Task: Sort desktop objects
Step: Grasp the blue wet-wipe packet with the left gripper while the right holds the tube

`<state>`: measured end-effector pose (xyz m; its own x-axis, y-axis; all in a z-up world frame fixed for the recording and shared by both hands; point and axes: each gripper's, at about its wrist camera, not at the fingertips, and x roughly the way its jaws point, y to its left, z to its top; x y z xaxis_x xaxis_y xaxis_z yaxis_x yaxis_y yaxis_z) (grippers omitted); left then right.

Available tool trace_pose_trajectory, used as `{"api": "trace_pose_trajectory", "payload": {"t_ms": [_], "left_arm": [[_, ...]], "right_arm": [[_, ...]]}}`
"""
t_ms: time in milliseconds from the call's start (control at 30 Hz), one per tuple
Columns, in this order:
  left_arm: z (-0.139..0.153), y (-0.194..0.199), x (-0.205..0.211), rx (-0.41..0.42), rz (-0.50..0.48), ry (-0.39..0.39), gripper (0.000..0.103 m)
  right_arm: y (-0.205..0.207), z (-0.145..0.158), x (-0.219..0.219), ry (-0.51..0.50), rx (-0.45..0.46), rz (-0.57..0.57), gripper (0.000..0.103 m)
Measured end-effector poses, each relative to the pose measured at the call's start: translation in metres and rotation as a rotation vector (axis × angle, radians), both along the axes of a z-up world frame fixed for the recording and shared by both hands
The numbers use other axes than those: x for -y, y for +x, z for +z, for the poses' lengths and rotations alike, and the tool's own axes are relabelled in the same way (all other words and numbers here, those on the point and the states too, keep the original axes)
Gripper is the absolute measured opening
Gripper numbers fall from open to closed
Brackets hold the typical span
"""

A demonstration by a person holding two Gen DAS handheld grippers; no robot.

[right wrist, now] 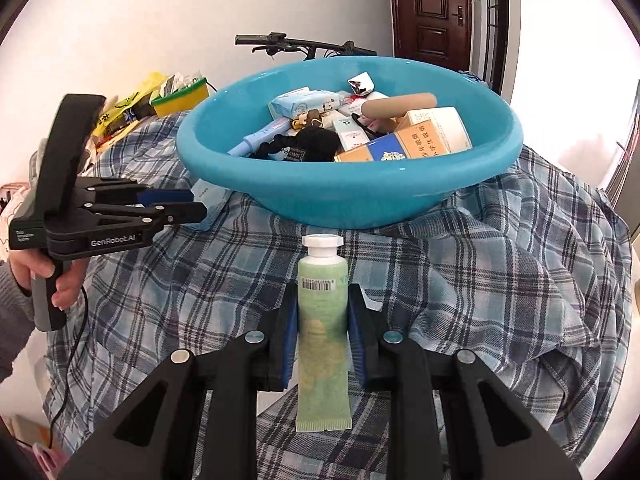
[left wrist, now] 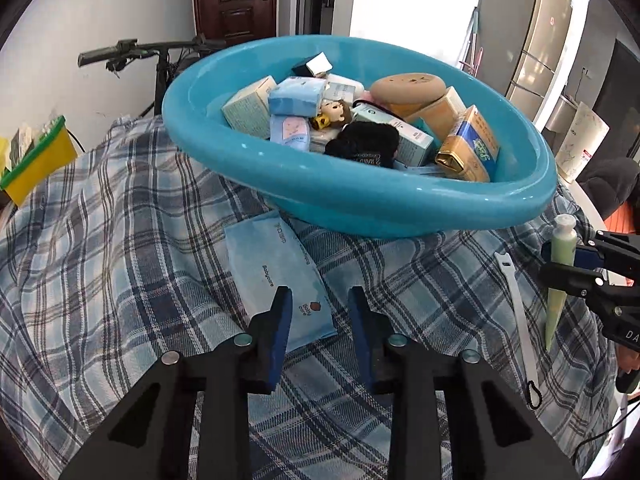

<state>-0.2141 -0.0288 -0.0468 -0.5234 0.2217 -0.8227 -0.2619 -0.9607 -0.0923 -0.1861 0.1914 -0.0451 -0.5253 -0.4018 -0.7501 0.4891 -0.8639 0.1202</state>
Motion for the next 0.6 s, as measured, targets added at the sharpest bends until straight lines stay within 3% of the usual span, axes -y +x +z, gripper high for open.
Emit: {"api": "trace_pose_trajectory", "payload": {"t_ms": [67, 133, 167, 200, 267, 533, 567, 600], "left_arm": [[-0.001, -0.001, 0.002, 0.001, -0.014, -0.001, 0.031], [0.0, 0.0, 0.0, -0.028, -0.008, -0.061, 0.034], [0.0, -0.001, -0.001, -0.04, 0.003, -0.095, 0.045], [0.0, 0.0, -0.001, -0.053, 0.009, -0.11, 0.069], [0.0, 0.001, 0.001, -0.076, 0.008, -0.09, 0.088], [-0.003, -0.005, -0.004, -0.076, -0.02, -0.108, 0.087], [-0.005, -0.006, -0.005, -0.068, -0.03, -0.117, 0.081], [-0.008, -0.009, -0.006, -0.046, -0.037, -0.131, 0.064]], "right_arm": [[0.004, 0.001, 0.003, 0.004, -0.012, 0.009, 0.022], [0.006, 0.001, 0.006, 0.01, -0.019, 0.017, 0.022], [0.006, 0.001, 0.007, 0.008, -0.016, 0.019, 0.022], [0.007, 0.001, 0.006, 0.005, -0.013, 0.021, 0.022], [0.007, 0.002, 0.004, 0.001, -0.013, 0.021, 0.022], [0.003, 0.002, -0.009, -0.025, -0.005, -0.017, 0.022], [0.003, 0.002, -0.009, -0.026, -0.004, -0.018, 0.022], [0.003, 0.002, -0.009, -0.028, -0.003, -0.018, 0.022]]}}
